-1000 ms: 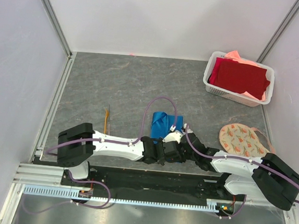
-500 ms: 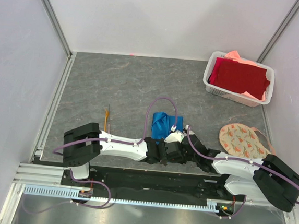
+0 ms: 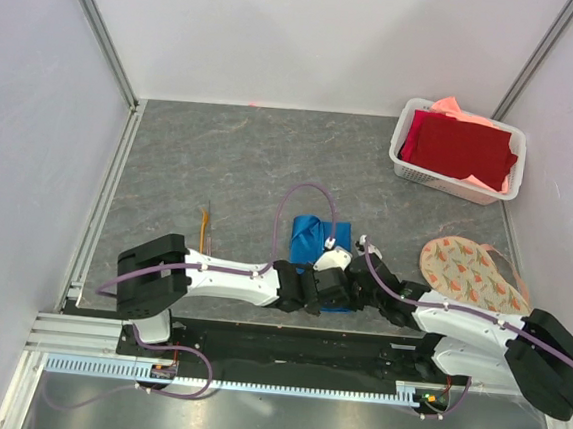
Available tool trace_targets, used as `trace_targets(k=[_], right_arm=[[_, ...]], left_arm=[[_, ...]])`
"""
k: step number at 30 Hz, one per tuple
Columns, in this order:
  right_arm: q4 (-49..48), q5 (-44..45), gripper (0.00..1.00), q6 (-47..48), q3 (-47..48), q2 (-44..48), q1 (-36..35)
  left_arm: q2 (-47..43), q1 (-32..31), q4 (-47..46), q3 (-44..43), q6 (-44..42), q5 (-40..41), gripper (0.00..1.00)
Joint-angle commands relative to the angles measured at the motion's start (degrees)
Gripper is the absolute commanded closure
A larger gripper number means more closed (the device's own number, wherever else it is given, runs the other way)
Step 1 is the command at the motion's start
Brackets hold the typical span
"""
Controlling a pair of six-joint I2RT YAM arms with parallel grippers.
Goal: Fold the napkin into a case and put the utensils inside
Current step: Fold the lower triangle-folded napkin at the center of the board.
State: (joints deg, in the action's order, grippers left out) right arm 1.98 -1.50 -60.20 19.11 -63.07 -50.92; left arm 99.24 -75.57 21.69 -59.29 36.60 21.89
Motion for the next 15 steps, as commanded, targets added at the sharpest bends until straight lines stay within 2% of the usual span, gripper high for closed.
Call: trace_targets(k=[1,3,6,10,15], right_arm=[[0.83,0.53,0.69,1.93,4.96,0.23,0.73],[1.19,0.18,0.66,2.89,5.67,-0.39,1.17],[1.71,-0.43,0.62,4.39,7.25,-1.27,1.08],[-0.12,-4.91,0.6,5.89,9.89,-5.3,0.21],[-5.38,-7.02,0.64,4.84,9.55,-7.95,-1.47]], left_arm=[[-6.42,0.07,-1.04,-2.23,1.28,-2.99,0.65],[-8.97,0.25,-0.52,-2.67,0.76,-4.66,0.62],[-12.47,0.77,0.97,-2.41,0.58,-6.51,0.61],[-18.9,3.14,3.26,0.92,2.07,-8.44,0.7],[-28.56,12.98,1.34,9.88,3.83,-17.74,0.79]])
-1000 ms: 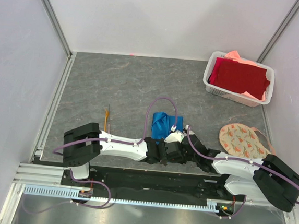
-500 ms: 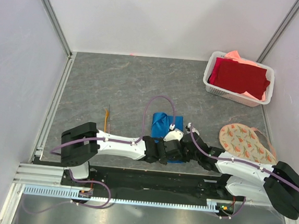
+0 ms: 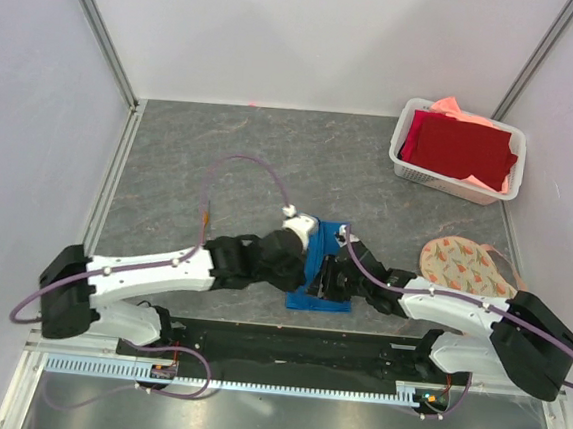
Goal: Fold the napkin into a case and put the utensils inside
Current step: Fold the lower triangle-folded napkin at the center of the board.
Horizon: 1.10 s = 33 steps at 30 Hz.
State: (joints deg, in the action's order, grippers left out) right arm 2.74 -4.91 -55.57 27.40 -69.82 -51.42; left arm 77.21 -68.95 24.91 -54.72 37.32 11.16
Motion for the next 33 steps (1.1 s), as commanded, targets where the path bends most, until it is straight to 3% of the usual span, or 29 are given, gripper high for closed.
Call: trace_targets(k=[1,7,14,27,33], right_arm=[[-7.3,-4.23,0.69,-0.67,0.91,-1.8,-0.96],[-12.5,-6.87,0.87,-2.52,-1.99,-4.62,-1.05],[-14.7,-5.73,0.9,-2.61,-5.59,-6.91,-0.26],[-8.37,-2.65,0.9,-0.68,-5.08,-2.69,2.2],[-3.63,-5.37,0.85,5.99,1.77,-3.12,9.83]], left_arm=[[-7.42,9.07,-3.97,6.63,3.28,-10.33,0.81],[-7.52,14.01,-12.31,12.7,4.51,-19.75,0.84],[-2.6,15.25,-19.18,14.99,7.33,-22.93,0.85],[11.19,15.42,-35.71,23.16,11.63,-26.62,0.87],[12.35,15.51,-37.39,23.96,11.02,-25.31,0.89]])
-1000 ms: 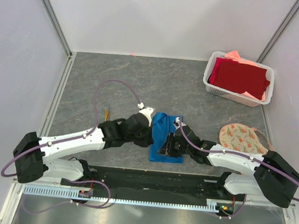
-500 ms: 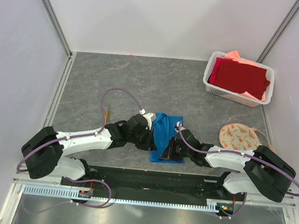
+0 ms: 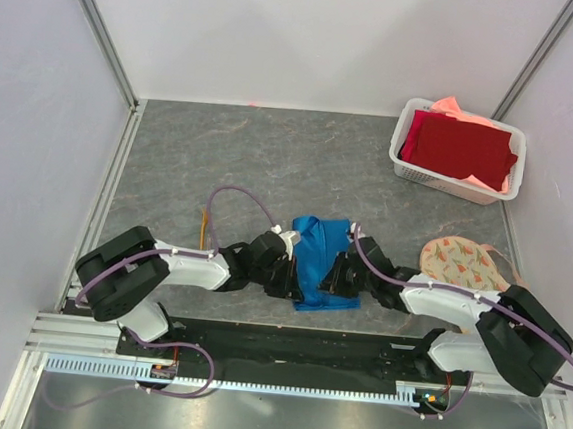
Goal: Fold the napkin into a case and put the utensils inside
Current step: Fold the lower triangle-folded napkin at the center of the board.
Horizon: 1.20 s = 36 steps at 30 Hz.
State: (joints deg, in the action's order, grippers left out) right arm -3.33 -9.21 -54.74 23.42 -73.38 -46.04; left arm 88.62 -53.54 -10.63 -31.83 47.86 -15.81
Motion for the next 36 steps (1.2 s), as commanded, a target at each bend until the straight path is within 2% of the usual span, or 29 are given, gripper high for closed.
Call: trace_targets(k=[1,3,7,9,11,16,19,21,26,36], right_arm=[[3.06,-1.42,0.83,7.52,8.54,-0.26,6.64],[6.05,-2.04,0.78,9.99,12.07,-2.89,8.07],[8.87,-3.53,0.7,14.48,21.73,-9.22,11.58],[9.31,-5.28,0.67,16.06,24.73,-13.61,13.25],[9.66,-6.43,0.64,16.94,29.21,-17.64,14.05],[11.5,-9.32,0.63,18.26,40.09,-25.92,14.75],[11.77,-9.95,0.68,18.09,43.8,-29.7,14.84],[11.95,-10.12,0.76,18.18,44.95,-31.55,14.93],[11.86,-10.12,0.87,18.35,44.79,-32.7,15.63],[10.45,-10.56,0.91,19.85,41.97,-34.01,17.82]], left_arm=[[-0.36,0.01,-0.11,0.81,0.22,1.92,0.89],[-2.47,0.01,2.44,-0.33,-0.57,3.15,0.88],[-10.2,0.89,10.18,-4.28,-2.59,5.97,0.74],[-11.36,4.12,14.05,-7.52,-3.29,4.92,0.71],[-11.1,6.94,17.03,-10.08,-3.64,4.48,0.72],[-3.21,17.32,17.58,-19.04,-3.56,1.23,0.83],[3.3,20.75,17.05,-24.05,-3.03,-0.09,0.87],[7.07,21.98,16.7,-27.22,-2.94,-1.24,0.89],[12.01,22.16,16.17,-30.74,-2.07,-2.47,0.9],[15.53,21.99,11.69,-28.28,-0.83,-4.57,0.9]])
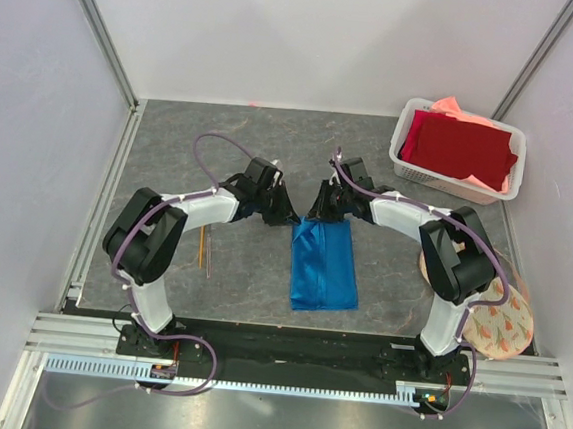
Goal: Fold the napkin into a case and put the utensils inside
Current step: Fold the lower triangle-folded napkin at the center of the board.
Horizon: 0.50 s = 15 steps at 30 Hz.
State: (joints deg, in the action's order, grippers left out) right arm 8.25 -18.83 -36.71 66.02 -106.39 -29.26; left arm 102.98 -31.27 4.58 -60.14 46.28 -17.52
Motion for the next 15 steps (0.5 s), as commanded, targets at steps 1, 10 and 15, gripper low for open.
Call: trace_targets(k=[1,10,15], right_arm=[[-1.04,-1.03,0.91,2.08,-0.45,-1.62,1.04],[-0.43,0.72,0.92,4.19,-1.24,-3.21,1.39],[1.76,4.33,0.92,5.86,-0.72,-1.89,1.4]], left_arm=[[1.52,-0.37,-3.7,0.11,0.83,-3.13,0.9],[4.68,-1.69,-4.4,0.55,1.09,-3.66,0.91],[6.0,-1.87,-5.81,0.73,0.83,-3.93,0.91]])
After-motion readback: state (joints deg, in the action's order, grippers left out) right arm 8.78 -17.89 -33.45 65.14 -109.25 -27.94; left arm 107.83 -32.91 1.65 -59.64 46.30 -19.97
